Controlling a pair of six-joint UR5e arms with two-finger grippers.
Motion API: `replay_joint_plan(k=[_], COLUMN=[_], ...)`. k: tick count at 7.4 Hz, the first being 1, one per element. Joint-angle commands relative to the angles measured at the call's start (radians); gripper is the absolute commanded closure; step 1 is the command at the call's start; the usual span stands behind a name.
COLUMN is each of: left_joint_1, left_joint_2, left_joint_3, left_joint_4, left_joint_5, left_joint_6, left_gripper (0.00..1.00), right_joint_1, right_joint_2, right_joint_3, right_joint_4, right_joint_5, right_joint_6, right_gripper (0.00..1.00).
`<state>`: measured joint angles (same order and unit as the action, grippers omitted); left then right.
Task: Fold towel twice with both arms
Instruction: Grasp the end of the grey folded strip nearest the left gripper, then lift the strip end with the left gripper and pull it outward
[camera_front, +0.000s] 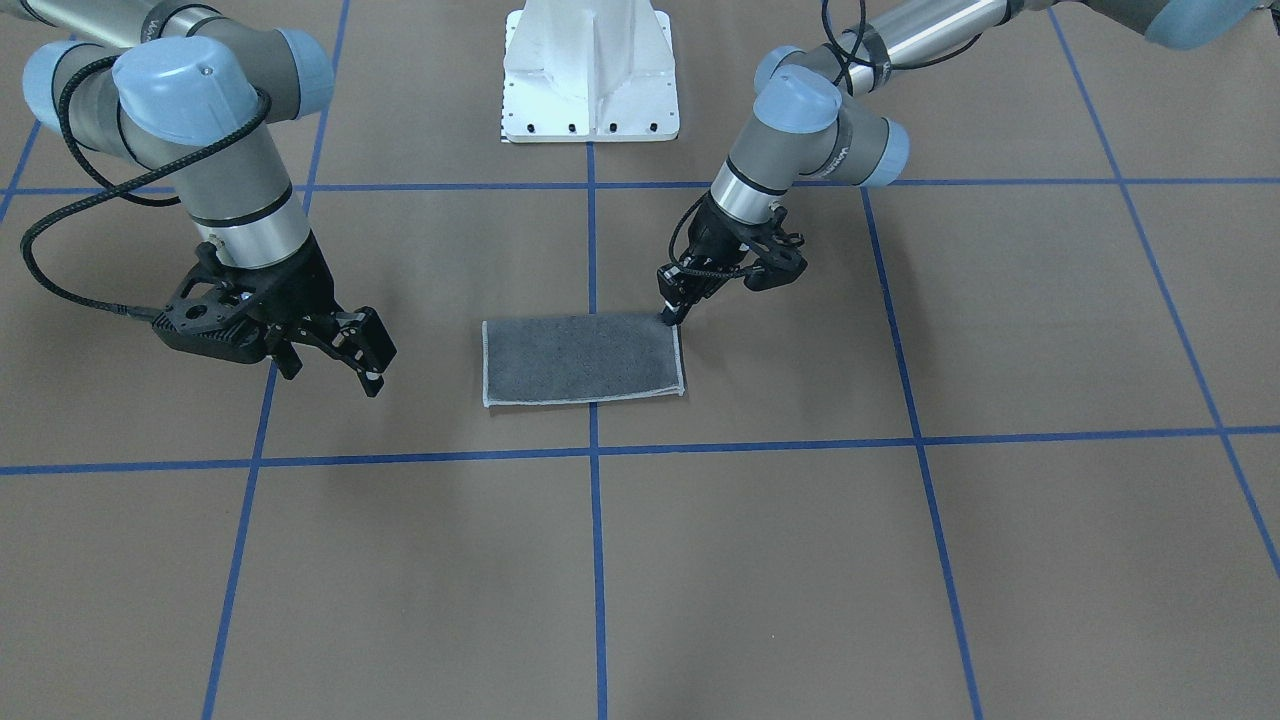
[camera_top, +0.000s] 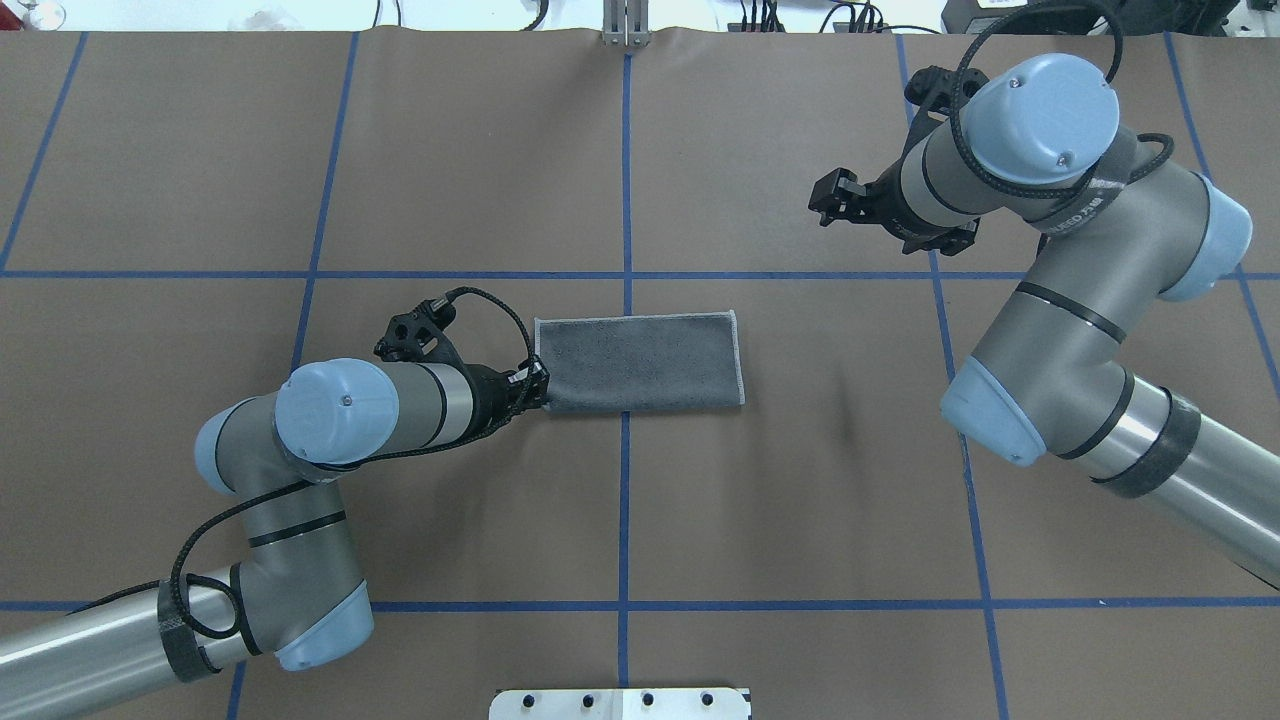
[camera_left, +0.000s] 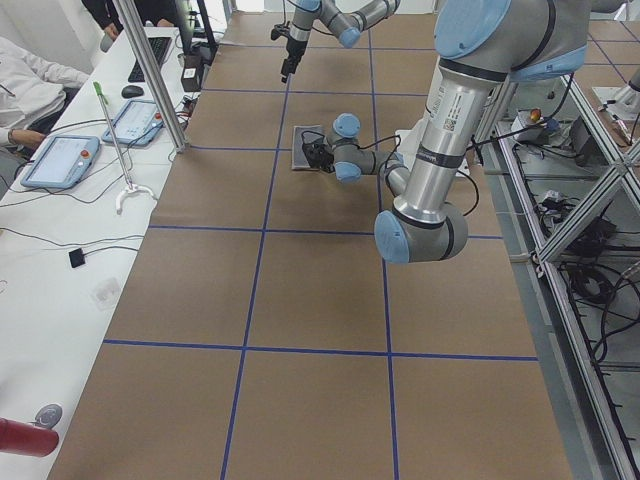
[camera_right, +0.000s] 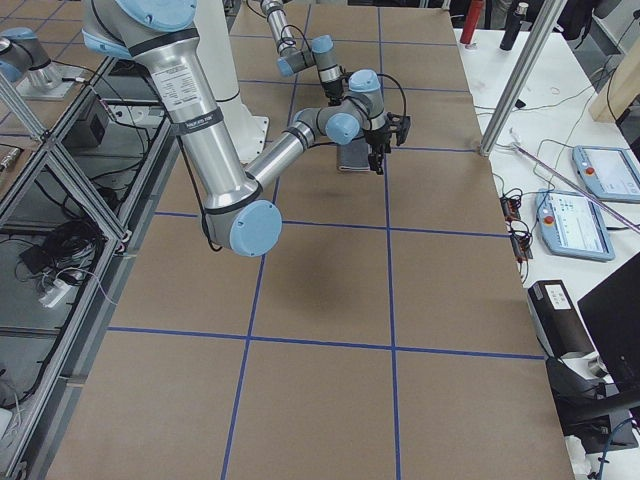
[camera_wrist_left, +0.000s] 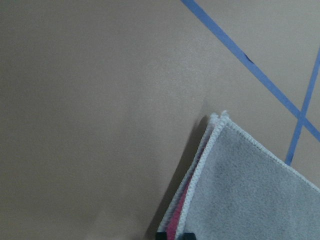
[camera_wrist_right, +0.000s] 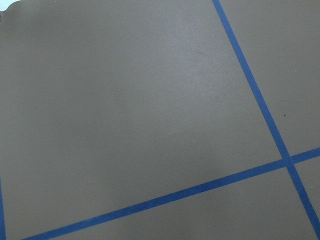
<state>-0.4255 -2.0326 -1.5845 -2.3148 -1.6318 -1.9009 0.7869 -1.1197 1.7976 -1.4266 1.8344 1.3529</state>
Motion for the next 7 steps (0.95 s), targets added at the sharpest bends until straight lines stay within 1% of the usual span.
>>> replay_joint_plan(k=[1,2,3,4,5,7], left_joint_1=[-0.004,-0.016,-0.024,-0.051,-0.086,-0.165], left_joint_2=[0.002,0.005,0.041,0.093,0.150,0.250], left_joint_3=[-0.008,-0.018,-0.044,-0.087,-0.118,-0.147], left_joint_4=[0.002,0.005,0.003,0.003,0.003,-0.006], left_joint_5=[0.000,-0.003,-0.003,-0.009,-0.038,-0.060], left_joint_6=[0.020,0.042,0.081,0.126,0.156,0.202], left_gripper=[1.00,1.00,1.00,1.00,1.00,1.00], right_joint_1=[0.000,0.000,0.000,0.000,0.000,0.000], right_joint_2=[0.000,0.000,0.000,0.000,0.000,0.000], right_joint_3=[-0.001,-0.001,-0.001,-0.001,-0.001,-0.001], right_joint_4=[0.000,0.000,0.000,0.000,0.000,0.000], right_joint_5=[-0.001,-0.001,-0.001,-0.001,-0.001,-0.004], right_joint_6=[0.000,-0.001,-0.001,-0.001,0.000,-0.001], right_gripper=[0.00,0.00,0.00,0.00,0.00,0.00])
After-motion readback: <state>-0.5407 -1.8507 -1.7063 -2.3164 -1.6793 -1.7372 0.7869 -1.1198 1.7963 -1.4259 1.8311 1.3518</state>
